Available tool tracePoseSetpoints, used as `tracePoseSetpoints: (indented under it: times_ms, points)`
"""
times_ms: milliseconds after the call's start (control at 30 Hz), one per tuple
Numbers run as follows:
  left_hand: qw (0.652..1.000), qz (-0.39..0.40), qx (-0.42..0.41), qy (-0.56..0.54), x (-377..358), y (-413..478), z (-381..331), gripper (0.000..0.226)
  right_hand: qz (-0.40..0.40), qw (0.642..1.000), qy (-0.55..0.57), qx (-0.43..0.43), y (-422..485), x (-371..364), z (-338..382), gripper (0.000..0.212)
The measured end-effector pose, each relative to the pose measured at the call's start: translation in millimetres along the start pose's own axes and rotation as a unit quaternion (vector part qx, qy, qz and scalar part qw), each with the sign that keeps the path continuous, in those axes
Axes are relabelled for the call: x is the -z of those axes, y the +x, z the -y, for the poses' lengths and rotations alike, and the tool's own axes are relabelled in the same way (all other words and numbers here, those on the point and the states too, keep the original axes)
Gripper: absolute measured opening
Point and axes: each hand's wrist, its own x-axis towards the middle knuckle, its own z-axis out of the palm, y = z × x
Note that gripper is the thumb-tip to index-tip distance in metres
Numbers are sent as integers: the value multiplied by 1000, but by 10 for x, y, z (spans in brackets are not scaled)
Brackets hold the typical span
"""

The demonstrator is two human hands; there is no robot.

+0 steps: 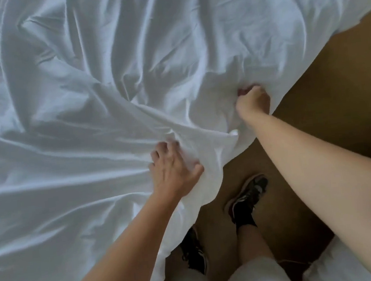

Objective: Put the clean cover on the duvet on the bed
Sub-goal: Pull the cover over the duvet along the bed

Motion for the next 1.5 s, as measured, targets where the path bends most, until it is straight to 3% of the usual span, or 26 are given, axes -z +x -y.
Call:
tracePoseSetpoints:
  times_ms: [100,167,233,300,400,500,600,667,700,800,900,1000,1133,1233,1367,1500]
  points:
    - [990,-121,-63,-27,189,424,-401,79,-4,999,20,46,67,44,-52,32]
    - [988,-140,-65,-6,255,759,-705,75,-29,997,25,68,169,150,-134,26]
    - [992,-106,-50,35,274,1075,-1000,71,-78,991,18,104,303,300,-229,23]
    - [996,-56,-41,62,272,1337,-1243,61,-116,984,-1,136,521,474,-220,34]
    - [996,-12,-71,50,278,1612,-1474,30,-41,985,-45,162,891,645,-134,14]
    - [992,-2,-126,2,373,1762,-1649,11,22,977,-43,207,1148,785,-71,10]
    - [986,12,-164,-2,432,1883,-1877,10,-32,974,-32,222,1364,992,-42,7]
    - [983,22,-181,-2,431,2004,-2125,8,-68,978,-53,190,1517,1111,-49,26]
    - [981,27,-192,-2,423,2079,-2264,8,-57,983,-59,164,1596,1144,-56,31]
    - [969,83,-223,64,366,2338,-2616,41,29,990,-29,134,1746,1163,-85,12]
    - [950,113,-242,164,269,2517,-2824,17,56,986,6,156,1852,1254,-171,11]
    - [941,89,-290,148,230,2583,-2904,18,49,975,16,215,1894,1355,-252,16]
    - [935,17,-344,82,313,2634,-3034,61,-37,962,25,268,1991,1454,-263,9]
    - [934,7,-349,78,381,2832,-3322,74,-86,964,42,248,2112,1565,-210,6]
    - [909,47,-406,86,472,3125,-3818,21,-96,974,69,194,2283,1698,-99,8]
    - [876,59,-472,81,625,3399,-4218,20,-70,985,153,47,2444,1714,-11,16]
